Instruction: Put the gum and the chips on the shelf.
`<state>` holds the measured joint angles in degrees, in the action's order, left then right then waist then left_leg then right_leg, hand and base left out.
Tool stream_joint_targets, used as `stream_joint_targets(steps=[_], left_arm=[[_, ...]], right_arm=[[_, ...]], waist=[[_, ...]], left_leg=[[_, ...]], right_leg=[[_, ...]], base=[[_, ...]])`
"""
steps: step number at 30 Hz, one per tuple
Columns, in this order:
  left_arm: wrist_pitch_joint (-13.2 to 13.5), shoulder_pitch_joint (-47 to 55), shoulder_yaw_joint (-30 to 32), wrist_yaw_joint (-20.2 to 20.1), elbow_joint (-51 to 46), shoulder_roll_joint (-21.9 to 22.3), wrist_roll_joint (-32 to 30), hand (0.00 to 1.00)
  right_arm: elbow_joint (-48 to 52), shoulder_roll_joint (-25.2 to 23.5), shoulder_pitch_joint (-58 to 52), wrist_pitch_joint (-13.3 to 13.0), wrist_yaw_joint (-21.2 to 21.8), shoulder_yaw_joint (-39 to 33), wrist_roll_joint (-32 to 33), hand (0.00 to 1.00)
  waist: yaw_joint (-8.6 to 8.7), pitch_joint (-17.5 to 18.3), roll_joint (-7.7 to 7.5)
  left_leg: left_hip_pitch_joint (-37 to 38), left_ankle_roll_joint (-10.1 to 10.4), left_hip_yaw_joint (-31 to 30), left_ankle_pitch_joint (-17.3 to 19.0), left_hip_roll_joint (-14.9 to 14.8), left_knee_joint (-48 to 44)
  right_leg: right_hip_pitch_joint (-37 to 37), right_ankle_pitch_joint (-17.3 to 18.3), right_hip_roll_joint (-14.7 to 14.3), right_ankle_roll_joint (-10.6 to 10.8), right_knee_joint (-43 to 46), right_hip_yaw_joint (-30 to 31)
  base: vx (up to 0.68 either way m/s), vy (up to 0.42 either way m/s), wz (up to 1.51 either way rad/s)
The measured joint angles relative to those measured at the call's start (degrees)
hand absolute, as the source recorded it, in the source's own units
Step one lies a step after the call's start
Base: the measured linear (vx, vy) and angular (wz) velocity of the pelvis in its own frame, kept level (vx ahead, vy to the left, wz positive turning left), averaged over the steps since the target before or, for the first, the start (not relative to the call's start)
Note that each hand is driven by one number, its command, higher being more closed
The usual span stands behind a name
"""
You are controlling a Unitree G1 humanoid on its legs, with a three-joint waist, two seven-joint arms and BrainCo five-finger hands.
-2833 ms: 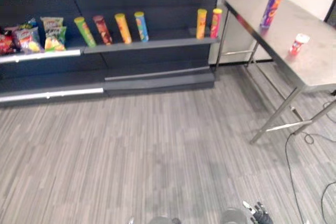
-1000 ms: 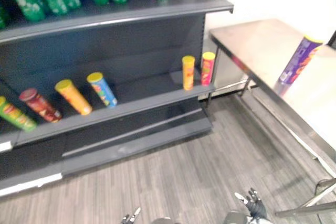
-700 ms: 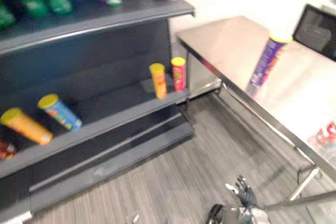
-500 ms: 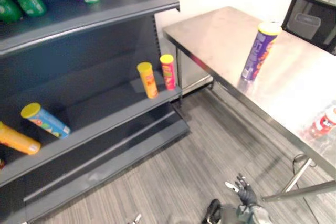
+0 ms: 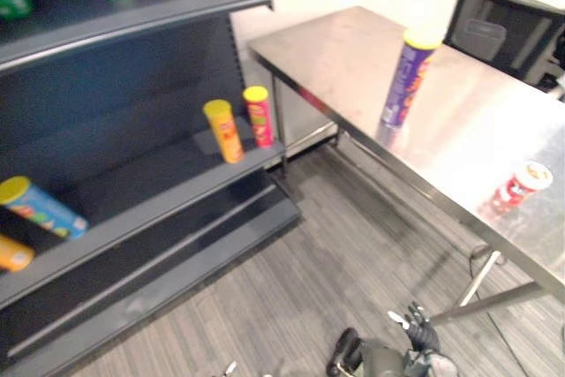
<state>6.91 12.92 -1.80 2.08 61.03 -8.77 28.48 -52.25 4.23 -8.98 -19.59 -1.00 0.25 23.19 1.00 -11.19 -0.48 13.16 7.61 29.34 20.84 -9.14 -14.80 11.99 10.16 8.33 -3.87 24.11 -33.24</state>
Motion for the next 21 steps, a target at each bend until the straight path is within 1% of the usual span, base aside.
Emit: stream_joint_targets(steps=[1,2,3,4,5,6,7,8,9,10,11,12,13,15,16,17,18,19,20,21], left_arm=[[0.0,0.3,0.0,-0.1,0.0,-0.2,0.0,0.0],[0.3,-0.6,0.1,-0.1,0.0,-0.6,0.1,0.0],[0.4,-0.8,0.2,-0.1,0.0,-0.5,0.2,0.0],[0.9,-0.9,0.6,-0.2,0.0,0.3,0.3,0.0],[1.7,-0.8,1.2,-0.4,0.0,1.2,0.2,0.0],[2.1,-0.8,1.8,-0.4,0.0,1.8,0.2,0.0],[2.4,-1.3,2.7,-0.4,-0.1,2.5,0.6,0.0],[2.4,-1.3,2.9,-0.3,-0.1,3.0,0.6,0.0],[2.5,-1.1,3.0,-0.4,-0.2,3.0,0.7,0.0],[2.5,-1.1,3.2,-0.4,-0.6,2.9,0.6,0.0],[2.5,-1.1,3.4,-0.4,-0.7,3.0,0.6,0.0],[2.5,-1.0,4.1,-0.4,-0.7,3.2,0.7,0.0],[2.5,-0.9,4.6,-0.4,-0.8,3.4,0.7,0.0],[2.5,-0.2,6.4,-0.6,-2.0,4.1,0.8,0.0],[2.5,-0.2,6.5,-0.6,-2.1,4.1,0.8,0.0],[2.5,0.3,7.0,-0.7,-2.5,4.5,2.0,0.0],[2.5,0.3,7.8,-0.8,-2.7,4.8,2.2,0.0],[2.6,0.4,8.0,-0.7,-2.8,5.0,2.4,0.0],[2.6,0.4,8.6,-0.7,-2.8,5.3,2.5,0.0],[2.6,0.5,8.6,-0.8,-2.8,5.6,2.3,0.0]], right_arm=[[-0.9,-0.1,-0.1,0.1,-0.3,-0.1,0.0,0.0],[-2.6,-0.5,0.0,0.1,-1.3,-1.0,1.2,0.0],[-3.0,-0.2,0.0,0.1,-1.6,-1.4,1.8,0.0],[-2.9,0.3,-0.1,0.0,-2.3,-2.2,2.0,0.0],[-3.0,0.7,0.0,-0.1,-2.9,-2.4,2.1,0.0],[-3.1,1.1,0.0,-0.1,-3.2,-2.7,2.1,0.0],[-4.1,1.6,0.4,0.0,-3.8,-4.5,2.0,0.0],[-5.0,1.5,0.6,0.0,-3.9,-5.5,2.0,0.0],[-6.5,1.5,0.4,0.1,-4.4,-6.9,2.0,0.0],[-7.5,1.5,0.1,0.1,-4.9,-7.8,2.0,0.0],[-7.5,1.5,0.1,0.1,-5.1,-8.6,2.0,0.0],[-7.5,1.5,-0.1,0.1,-5.4,-9.3,2.1,0.0],[-7.5,1.5,-0.2,0.1,-5.5,-9.5,2.1,0.0],[-7.1,1.5,0.0,-0.1,-5.9,-10.3,2.2,0.0],[-7.1,1.4,0.0,-0.1,-5.9,-10.3,2.2,0.0],[-7.1,1.3,0.2,-0.6,-5.7,-10.3,2.5,0.0],[-7.0,1.1,0.5,-0.9,-5.2,-10.3,2.6,0.0],[-6.9,0.9,0.6,-1.2,-4.9,-10.3,2.6,0.0],[-6.6,0.4,0.6,-1.5,-4.4,-10.2,2.6,0.0],[-6.0,-0.2,0.2,-1.8,-3.9,-9.9,2.6,0.0]], waist=[[0.0,0.3,-0.48],[0.04,0.4,-0.94],[0.07,0.5,-0.76],[0.25,0.2,-0.26],[0.29,-0.1,0.64],[0.27,0.0,1.45],[0.24,-0.2,2.56],[0.21,-0.2,2.56],[0.0,-0.3,2.26],[0.04,-0.2,1.98],[0.03,-0.2,1.95],[0.0,-0.2,1.87],[-0.02,-0.2,1.81],[-0.09,-0.1,1.55],[-0.12,-0.1,1.52],[-0.83,0.0,1.31],[-1.4,0.0,1.25],[-1.47,0.0,1.24],[-1.49,0.1,1.32],[-1.47,0.4,1.86]], left_leg=[[-0.8,0.1,0.6,-0.1,-0.7,-3.8],[-4.4,0.9,0.8,-1.9,-3.6,-14.1],[-7.0,-0.3,-0.3,-4.6,-5.6,-21.7],[-10.2,-1.8,-2.3,-9.1,-8.0,-30.6],[-12.6,-3.0,-4.6,-11.2,-9.5,-36.6],[-14.4,-2.8,-6.1,-10.2,-10.1,-40.0],[-17.6,-2.9,-8.9,-7.7,-10.1,-44.0],[-18.6,-2.9,-9.8,-7.2,-9.6,-44.0],[-19.7,-2.8,-11.5,-6.2,-7.9,-41.4],[-20.6,-2.7,-12.8,-6.0,-6.3,-37.0],[-21.2,-2.7,-13.5,-6.0,-5.8,-34.6],[-22.5,-2.7,-15.6,-6.0,-4.5,-29.3],[-22.9,-2.7,-17.0,-6.0,-3.9,-26.7],[-24.0,-2.2,-24.0,-6.4,-1.1,-17.0],[-24.0,-2.1,-24.4,-6.5,-0.9,-16.5],[-23.9,-1.6,-29.4,-7.2,0.8,-11.5],[-23.8,-1.2,-32.3,-7.4,1.6,-9.1],[-23.6,-0.7,-33.3,-7.6,1.8,-8.4],[-22.7,-0.2,-33.4,-8.4,1.7,-7.2],[-21.8,-0.2,-32.7,-10.5,1.2,-6.8]], right_leg=[[0.0,1.0,-0.6,-0.3,0.0,0.6],[-0.1,1.7,-1.7,-1.1,0.0,2.1],[-0.6,2.0,-2.6,-1.4,-0.2,3.7],[-1.9,2.7,-4.2,-1.7,-0.5,6.3],[-2.5,3.1,-6.0,-2.4,-1.2,8.4],[-2.6,3.4,-6.9,-2.8,-1.2,9.6],[-3.8,3.8,-8.7,-2.3,-1.6,13.2],[-4.7,3.9,-9.2,-2.1,-2.0,14.5],[-6.5,4.1,-9.4,-1.7,-2.8,16.7],[-7.9,4.4,-9.5,-1.3,-3.7,19.1],[-8.6,4.4,-9.7,-1.2,-4.1,20.4],[-9.3,4.7,-10.0,-0.7,-4.5,22.9],[-9.4,4.8,-10.1,-0.5,-4.5,24.1],[-10.3,5.1,-10.5,0.0,-4.3,29.5],[-10.4,5.1,-10.5,0.1,-4.3,29.9],[-10.6,5.5,-10.6,0.8,-3.8,34.1],[-10.8,6.0,-10.7,1.6,-3.5,37.1],[-10.9,6.4,-10.7,2.3,-3.1,38.6],[-11.2,7.3,-10.7,4.0,-2.1,40.4],[-11.4,8.6,-10.7,5.9,-0.7,41.4]], base=[[0.21,-0.172,-0.57],[0.22,-0.193,-0.71],[0.22,-0.237,-1.04],[0.23,-0.184,-1.06],[0.23,-0.14,-1.05],[0.29,-0.092,-1.26],[0.25,-0.059,-1.15],[0.33,-0.068,-1.32],[0.25,-0.04,-1.08],[0.24,-0.027,-1.03],[0.23,0.003,-1.03],[0.2,0.028,-0.88],[0.25,0.07,-1.12],[0.28,0.126,-1.05],[0.3,0.169,-1.2],[0.35,0.26,-1.31],[0.34,0.283,-1.48],[0.28,0.268,-1.24],[0.24,0.333,-1.09],[0.23,0.363,-1.02]])
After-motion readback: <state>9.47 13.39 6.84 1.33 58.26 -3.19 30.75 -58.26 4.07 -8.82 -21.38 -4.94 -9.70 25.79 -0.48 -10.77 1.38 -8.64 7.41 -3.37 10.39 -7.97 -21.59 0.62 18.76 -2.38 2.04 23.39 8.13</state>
